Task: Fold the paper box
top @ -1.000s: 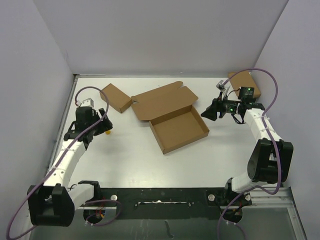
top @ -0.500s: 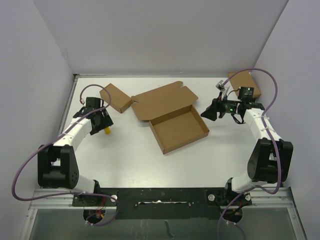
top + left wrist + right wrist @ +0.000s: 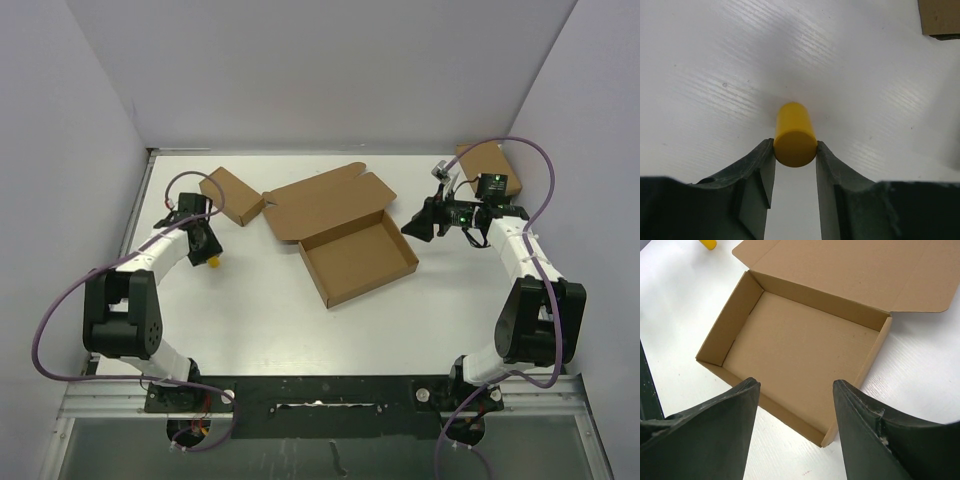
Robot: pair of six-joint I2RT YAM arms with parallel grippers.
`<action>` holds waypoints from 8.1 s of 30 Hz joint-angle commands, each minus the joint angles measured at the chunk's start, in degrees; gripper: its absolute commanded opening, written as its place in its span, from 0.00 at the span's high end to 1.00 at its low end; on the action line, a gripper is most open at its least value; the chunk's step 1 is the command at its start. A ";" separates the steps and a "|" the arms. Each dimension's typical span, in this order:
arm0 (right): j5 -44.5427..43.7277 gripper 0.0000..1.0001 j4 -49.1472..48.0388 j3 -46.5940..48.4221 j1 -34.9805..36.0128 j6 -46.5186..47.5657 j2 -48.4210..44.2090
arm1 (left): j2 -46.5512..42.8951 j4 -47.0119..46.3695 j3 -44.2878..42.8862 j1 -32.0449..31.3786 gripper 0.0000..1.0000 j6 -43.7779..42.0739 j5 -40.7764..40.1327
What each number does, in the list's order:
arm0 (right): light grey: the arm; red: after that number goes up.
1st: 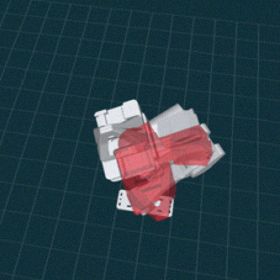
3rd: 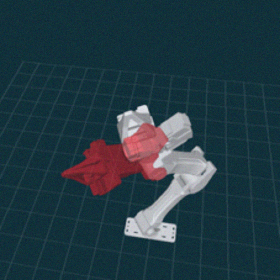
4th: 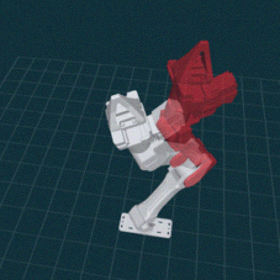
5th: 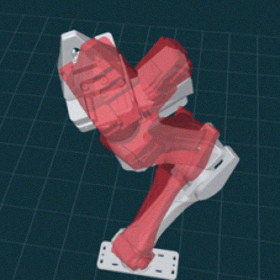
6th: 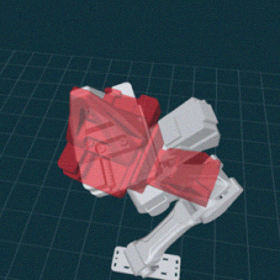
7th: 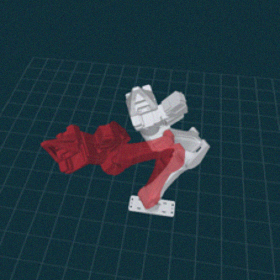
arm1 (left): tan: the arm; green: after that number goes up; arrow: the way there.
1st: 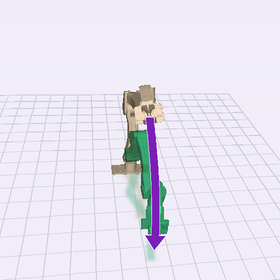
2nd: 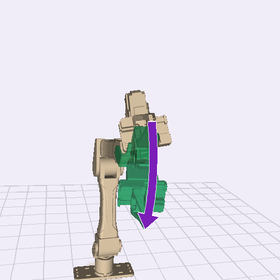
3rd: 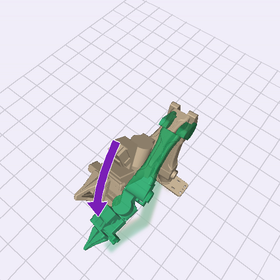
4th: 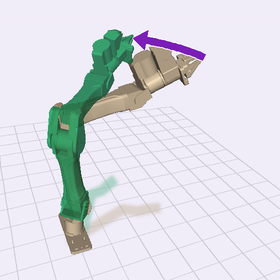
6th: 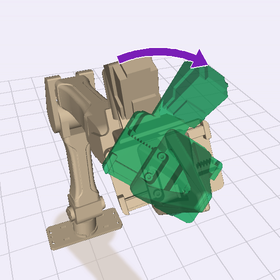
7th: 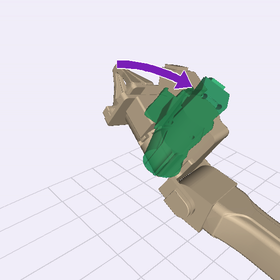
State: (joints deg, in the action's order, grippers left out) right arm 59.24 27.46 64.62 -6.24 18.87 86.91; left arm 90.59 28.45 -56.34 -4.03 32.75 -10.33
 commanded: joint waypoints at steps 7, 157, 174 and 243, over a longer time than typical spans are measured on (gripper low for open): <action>5.10 0.39 -0.41 0.07 1.30 2.22 -0.47 | -3.20 -2.81 -1.34 0.08 0.93 0.46 1.90; -3.17 0.32 8.51 5.50 9.82 9.69 6.43 | 25.27 -50.42 -5.87 -5.16 0.83 33.15 23.01; 1.81 0.31 0.72 3.86 -1.77 0.07 6.27 | 17.54 -63.11 0.80 -4.76 1.00 20.31 31.76; 14.93 1.00 25.21 25.67 -1.72 12.68 23.28 | -6.90 -56.87 7.92 -2.76 0.42 -7.18 45.70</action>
State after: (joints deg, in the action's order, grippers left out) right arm 72.82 51.05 88.51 -7.57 27.38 114.52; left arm 89.30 -35.11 -45.54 -9.10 30.30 34.37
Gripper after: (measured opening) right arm 0.043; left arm 0.513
